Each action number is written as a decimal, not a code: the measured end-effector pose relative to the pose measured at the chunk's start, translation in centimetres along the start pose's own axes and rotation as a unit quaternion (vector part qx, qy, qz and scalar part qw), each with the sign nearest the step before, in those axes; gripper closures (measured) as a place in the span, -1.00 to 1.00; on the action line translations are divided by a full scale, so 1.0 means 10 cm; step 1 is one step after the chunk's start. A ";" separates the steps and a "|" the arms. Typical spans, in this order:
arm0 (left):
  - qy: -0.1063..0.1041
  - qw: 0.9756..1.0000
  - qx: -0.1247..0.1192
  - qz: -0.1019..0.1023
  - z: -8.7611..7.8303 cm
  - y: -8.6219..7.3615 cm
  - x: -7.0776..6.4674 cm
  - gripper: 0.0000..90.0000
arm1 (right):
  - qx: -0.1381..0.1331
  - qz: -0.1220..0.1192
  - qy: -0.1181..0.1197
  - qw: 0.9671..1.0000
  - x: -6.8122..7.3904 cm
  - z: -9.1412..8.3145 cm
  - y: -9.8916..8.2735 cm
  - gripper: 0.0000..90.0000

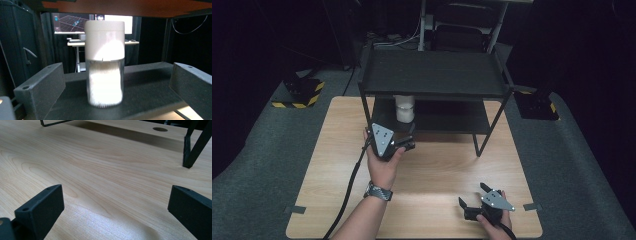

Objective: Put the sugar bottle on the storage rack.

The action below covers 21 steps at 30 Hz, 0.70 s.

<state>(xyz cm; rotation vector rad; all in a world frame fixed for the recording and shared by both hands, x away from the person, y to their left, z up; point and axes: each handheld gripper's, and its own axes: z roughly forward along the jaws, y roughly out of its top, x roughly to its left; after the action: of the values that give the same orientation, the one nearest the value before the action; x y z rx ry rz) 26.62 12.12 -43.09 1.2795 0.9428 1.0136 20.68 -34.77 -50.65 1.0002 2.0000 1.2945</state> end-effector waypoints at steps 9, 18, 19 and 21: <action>-0.010 1.000 -0.003 0.002 -0.41 -0.24 0.12 -0.99 | 0.001 0.000 0.000 1.000 0.00 0.00 0.01 -1.00; -0.018 1.000 0.007 0.011 -0.77 -0.45 0.24 -0.99 | 0.002 -0.002 -0.001 1.000 0.00 0.01 0.01 -1.00; -0.020 1.000 0.009 0.011 -0.80 -0.47 0.26 -0.99 | 0.002 -0.002 -0.001 1.000 0.00 0.01 0.01 -1.00; -0.020 1.000 0.015 0.013 -0.86 -0.50 0.28 -0.99 | 0.002 -0.003 -0.001 1.000 0.01 0.01 0.01 -1.00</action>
<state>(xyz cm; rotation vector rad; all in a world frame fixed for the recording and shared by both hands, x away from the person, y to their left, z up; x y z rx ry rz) 19.57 17.29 -48.67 1.3358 0.9162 0.9927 20.73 -34.66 -50.60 0.9971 2.0034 1.2873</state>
